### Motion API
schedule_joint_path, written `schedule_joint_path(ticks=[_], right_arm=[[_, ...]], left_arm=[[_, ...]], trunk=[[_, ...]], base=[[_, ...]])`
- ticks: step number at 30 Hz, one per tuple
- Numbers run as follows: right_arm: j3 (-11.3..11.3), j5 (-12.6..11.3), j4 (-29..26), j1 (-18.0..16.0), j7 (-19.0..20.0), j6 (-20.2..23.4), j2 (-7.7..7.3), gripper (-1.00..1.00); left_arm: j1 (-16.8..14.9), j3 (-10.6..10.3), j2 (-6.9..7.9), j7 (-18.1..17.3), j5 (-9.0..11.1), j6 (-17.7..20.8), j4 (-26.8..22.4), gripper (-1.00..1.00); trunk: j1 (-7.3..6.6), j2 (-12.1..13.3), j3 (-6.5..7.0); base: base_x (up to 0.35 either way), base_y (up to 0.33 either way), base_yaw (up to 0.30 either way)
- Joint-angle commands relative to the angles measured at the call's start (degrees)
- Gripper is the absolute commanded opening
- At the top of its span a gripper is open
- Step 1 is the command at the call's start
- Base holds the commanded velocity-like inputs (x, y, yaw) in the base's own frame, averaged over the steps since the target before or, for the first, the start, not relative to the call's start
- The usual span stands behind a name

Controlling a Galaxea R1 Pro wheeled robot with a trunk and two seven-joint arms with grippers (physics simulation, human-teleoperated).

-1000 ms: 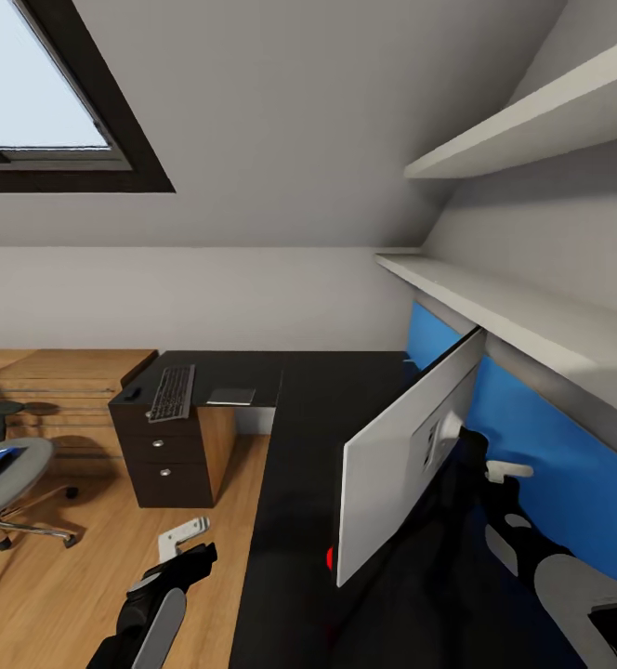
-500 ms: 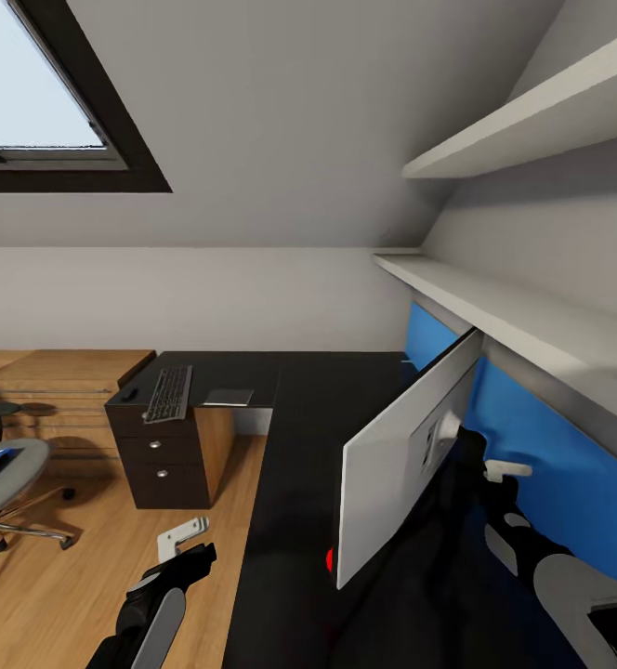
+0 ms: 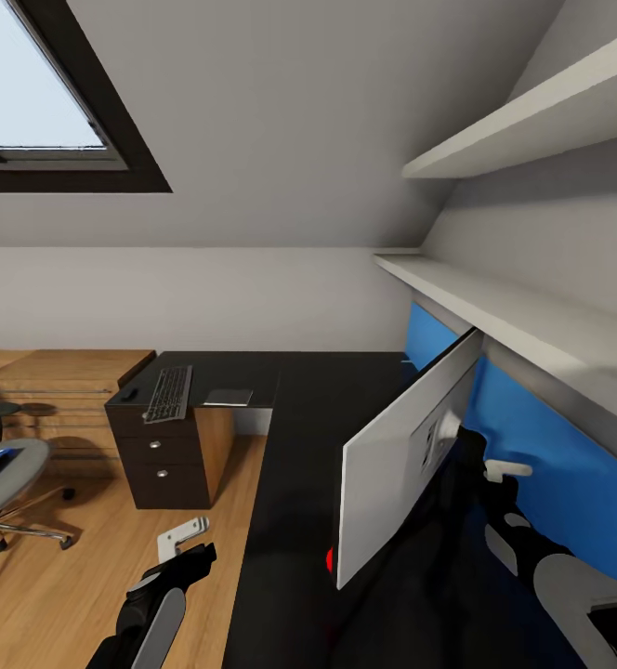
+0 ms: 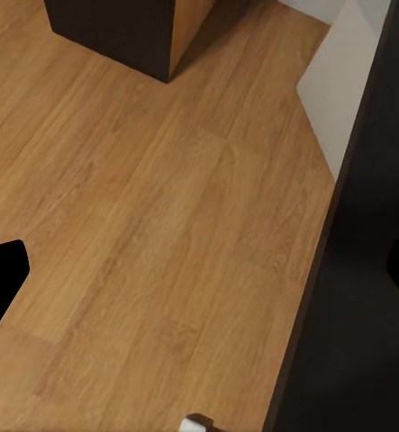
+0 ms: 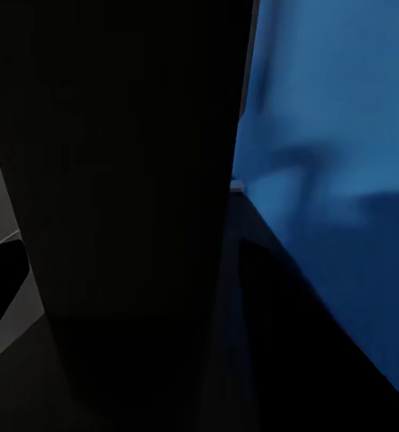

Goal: In the bedroom, organize the workspace by keeping the computer under the desk, ensuring the monitor is on the desk, placing the keyboard on the desk next to the monitor, placing the mouse on the desk next to the keyboard, moving the folder from the swivel chair onto the desk next to the mouse, stacking the notebook on top of the folder with the pen on top of the notebook, and positioning the swivel chair next to the desk.

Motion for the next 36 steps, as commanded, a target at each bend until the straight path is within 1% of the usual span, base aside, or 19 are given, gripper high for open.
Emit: schedule_joint_path(ticks=[1,7,30,36], right_arm=[[1.06,-1.6,0.16,-0.01,-0.46,-0.35,-0.06,-1.0],[1.06,-1.6,0.16,-0.01,-0.46,-0.37,-0.09,-1.0],[1.04,-1.6,0.14,-0.01,-0.46,-0.37,-0.12,-1.0],[0.99,-1.6,0.11,-0.01,-0.46,-0.37,-0.14,-1.0]], left_arm=[[-0.04,-0.06,0.01,0.5,0.57,0.08,-0.09,1.0],[-0.04,-0.07,0.01,0.54,0.57,0.13,-0.09,1.0],[-0.04,-0.09,0.01,0.48,0.55,0.2,-0.09,1.0],[-0.04,-0.06,0.01,0.47,0.48,0.23,-0.09,1.0]], trunk=[[0.01,-0.06,-0.1],[0.01,-0.06,-0.1],[0.01,-0.06,-0.1],[0.01,-0.06,-0.1]], base=[[0.047,0.0,0.0],[0.098,0.0,0.0],[0.003,0.0,0.0],[0.0,-0.095,0.0]])
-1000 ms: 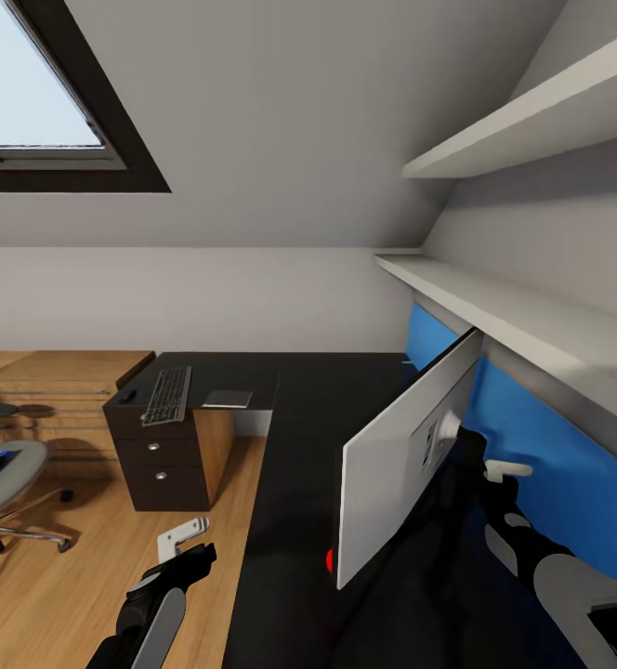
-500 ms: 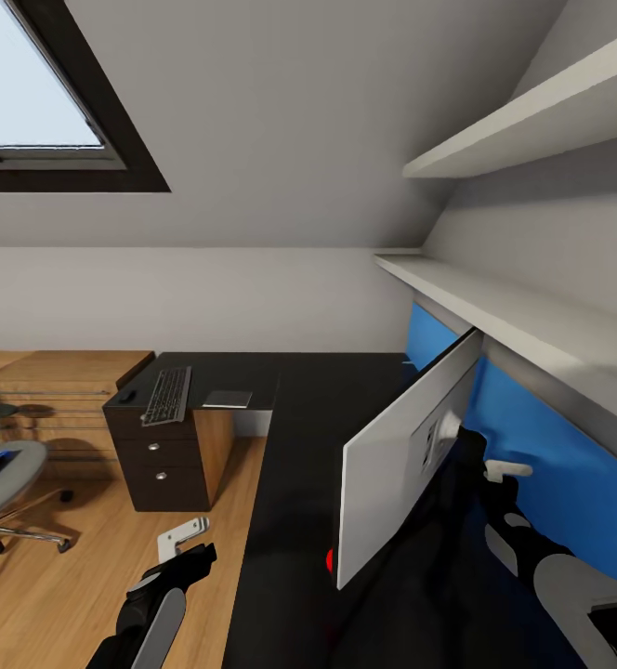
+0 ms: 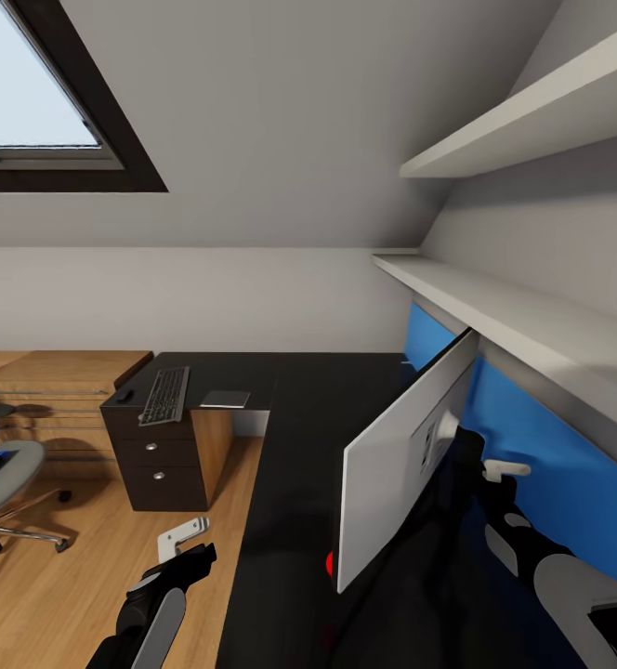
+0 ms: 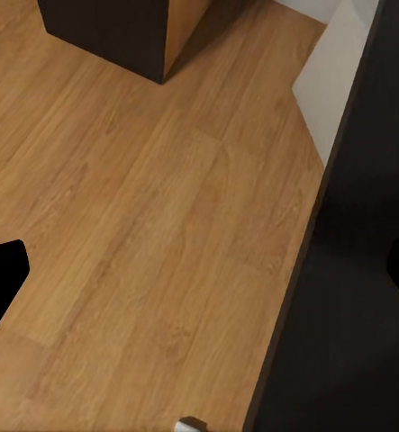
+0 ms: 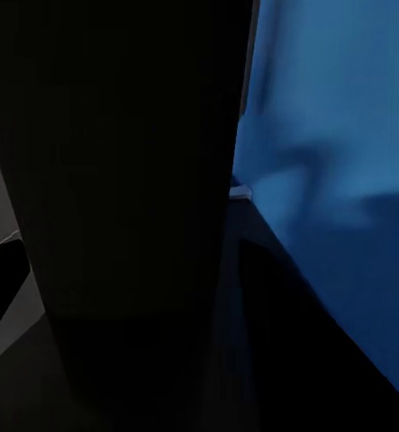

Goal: In the bedroom, organize the workspace by keeping the computer under the desk, ensuring the monitor is on the desk, placing the keyboard on the desk next to the monitor, placing the mouse on the desk next to the keyboard, moving the folder from the swivel chair onto the desk next to the mouse, stacking the notebook on top of the folder with the pen on top of the notebook, and positioning the swivel chair next to the desk.

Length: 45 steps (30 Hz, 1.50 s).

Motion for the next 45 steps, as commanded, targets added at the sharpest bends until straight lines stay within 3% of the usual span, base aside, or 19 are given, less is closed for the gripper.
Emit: schedule_joint_path(ticks=[1,4,5,28,45], right_arm=[[0.97,-1.4,0.1,-0.04,-1.87,-0.3,-0.07,-1.0],[1.01,-1.4,0.15,-0.04,-1.87,-0.3,-0.07,-1.0],[1.03,-1.4,0.16,-0.04,-1.87,-0.3,-0.05,1.0],[1.03,-1.4,0.1,-0.04,-1.79,-0.22,-0.07,1.0],[1.03,-1.4,0.16,-0.04,-1.79,-0.21,-0.02,1.0]], left_arm=[[-0.04,-0.06,0.01,0.55,0.57,0.08,-0.1,1.0],[-0.04,-0.06,0.01,0.54,0.57,0.09,-0.1,1.0],[-0.04,-0.06,0.01,0.54,0.57,0.09,-0.1,1.0],[-0.04,-0.14,0.01,0.54,0.57,0.08,-0.1,1.0],[-0.04,-0.07,0.01,0.49,0.66,0.09,-0.1,1.0]], trunk=[[0.01,-0.06,-0.1],[0.01,-0.06,-0.1],[0.01,-0.06,-0.1],[0.01,-0.06,-0.1],[0.01,-0.06,-0.1]], base=[[0.0,-0.022,0.0],[0.0,-0.01,0.0],[0.0,-0.002,0.0],[0.0,0.0,0.0],[-0.297,0.0,0.0]])
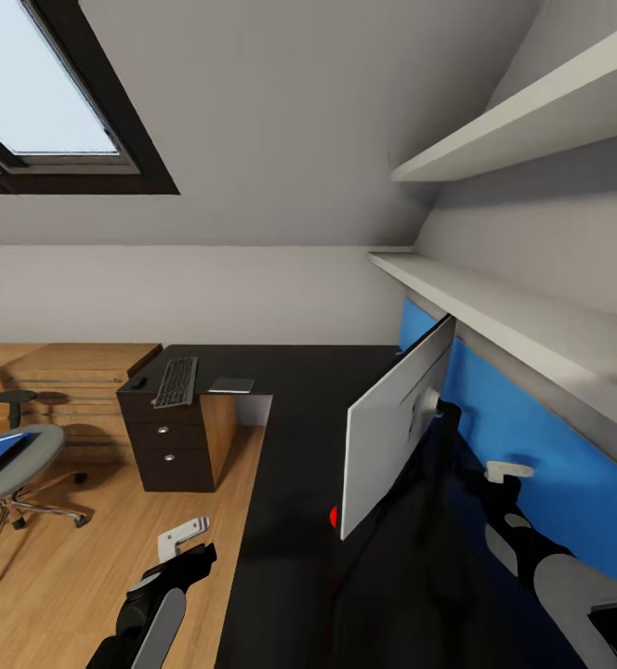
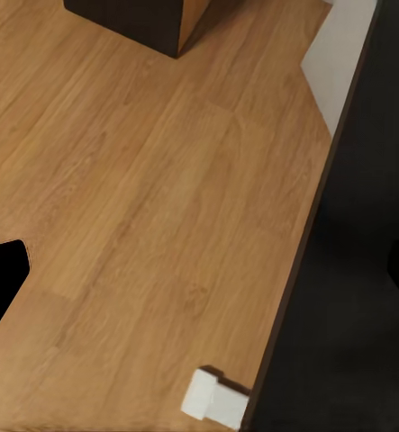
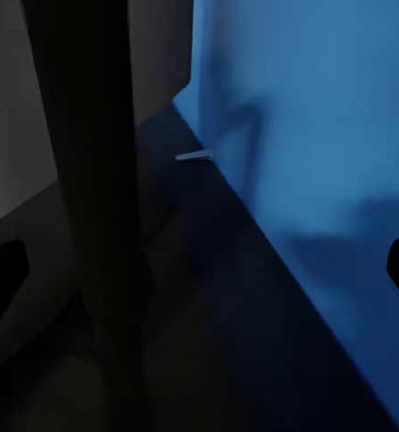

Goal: In the bedroom, organize the workspace by keeping the computer under the desk, ensuring the monitor is on the desk, placing the keyboard on the desk next to the monitor, placing the mouse on the desk next to the keyboard, moving the folder from the swivel chair onto the desk next to the mouse, stacking the notebook on top of the folder with the pen on top of the notebook, and positioning the swivel chair next to the desk.

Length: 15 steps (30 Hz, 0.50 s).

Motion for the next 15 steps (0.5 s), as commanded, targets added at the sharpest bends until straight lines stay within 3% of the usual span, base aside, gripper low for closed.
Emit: schedule_joint_path(ticks=[1,15], right_arm=[[0.51,-0.36,0.02,-0.05,-0.26,-0.13,-0.04,1.0],[0.54,-0.36,-0.04,-0.05,-0.27,-0.21,0.01,1.0]], left_arm=[[-0.05,-0.08,0.01,0.54,0.57,0.08,-0.08,1.0],[-0.05,-0.06,0.01,0.52,0.57,0.09,-0.08,1.0]], trunk=[[-0.02,-0.07,-0.09],[-0.02,-0.07,-0.09]], base=[[-0.335,0.0,0.0],[-0.335,0.025,0.0]])
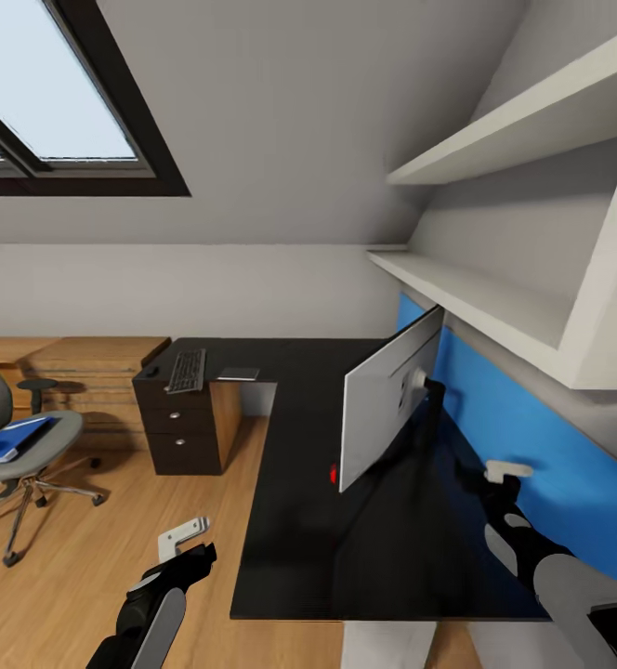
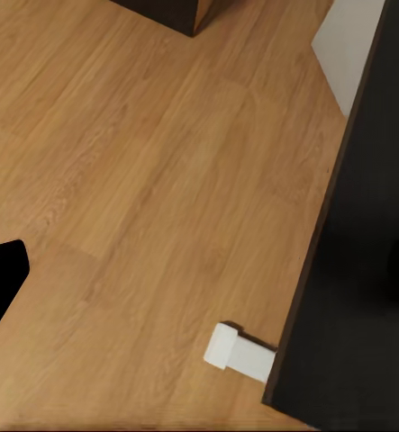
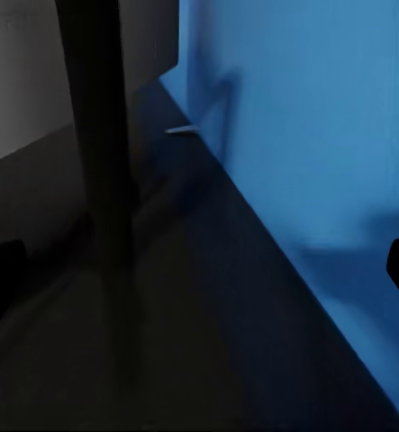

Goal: In the bedroom, organize the workspace by keeping the computer under the desk, ensuring the monitor is on the desk, placing the keyboard on the desk next to the monitor, placing the mouse on the desk next to the keyboard, moving the folder from the swivel chair onto the desk next to the mouse, stacking the notebook on top of the folder with the pen on top of the notebook, and positioning the swivel chair next to the desk.

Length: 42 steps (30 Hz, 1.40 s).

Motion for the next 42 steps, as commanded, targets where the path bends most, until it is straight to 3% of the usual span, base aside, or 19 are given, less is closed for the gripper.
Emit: schedule_joint_path(ticks=[1,19,26,29,34,35,38,40,42], right_arm=[[0.51,-0.35,0.02,-0.05,-0.26,-0.14,-0.02,1.0],[0.47,-0.35,-0.7,-0.05,-0.25,-0.15,0.08,1.0],[0.43,-0.45,-2.53,-0.05,-0.22,0.02,0.14,1.0],[0.28,-0.47,-7.08,0.08,-0.35,3.24,1.43,1.0],[0.15,-0.45,-19.13,3.69,-0.92,15.15,2.2,1.0],[0.13,-0.45,-26.82,7.2,-2.89,19.28,2.28,1.0],[0.16,-0.49,-38.31,12.82,-8.15,25.05,2.35,1.0],[0.26,-0.63,-48.94,17.75,-13.88,30.56,2.45,1.0],[0.34,-0.73,-54.83,20.29,-16.97,33.81,2.65,1.0]], left_arm=[[-0.05,-0.07,0.01,0.54,0.59,0.07,-0.07,1.0],[-0.05,-0.15,0.01,0.6,0.64,0.06,0.14,1.0],[-0.05,-0.12,0.01,0.7,0.77,0.06,0.95,1.0],[-0.05,-0.13,0.01,0.63,0.81,0.06,3.05,1.0],[-0.05,-0.15,0.05,0.63,0.76,-0.02,4.0,1.0],[-0.05,-0.15,0.08,0.63,0.74,-0.09,4.38,1.0],[-0.05,-0.15,0.09,0.63,0.69,-0.16,4.66,1.0],[-0.05,-0.15,0.1,0.63,0.67,-0.18,4.77,1.0],[-0.05,-0.15,0.08,0.63,0.67,-0.19,4.81,1.0]], trunk=[[-0.02,-0.07,-0.09],[-0.02,-0.07,-0.09],[-0.02,-0.07,-0.09],[-0.02,-0.07,-0.09],[-0.02,-0.07,-0.09],[-0.02,-0.07,-0.09],[-0.02,-0.07,-0.09],[-0.02,-0.07,-0.09],[-0.02,-0.07,-0.09]], base=[[-0.335,0.109,0.0],[-0.301,0.184,0.0],[-0.092,0.075,0.0],[-0.01,0.008,0.0],[-0.002,0.002,0.0],[0.0,0.0,0.0],[0.0,0.0,0.0],[0.0,0.0,0.0],[0.0,0.0,0.0]])
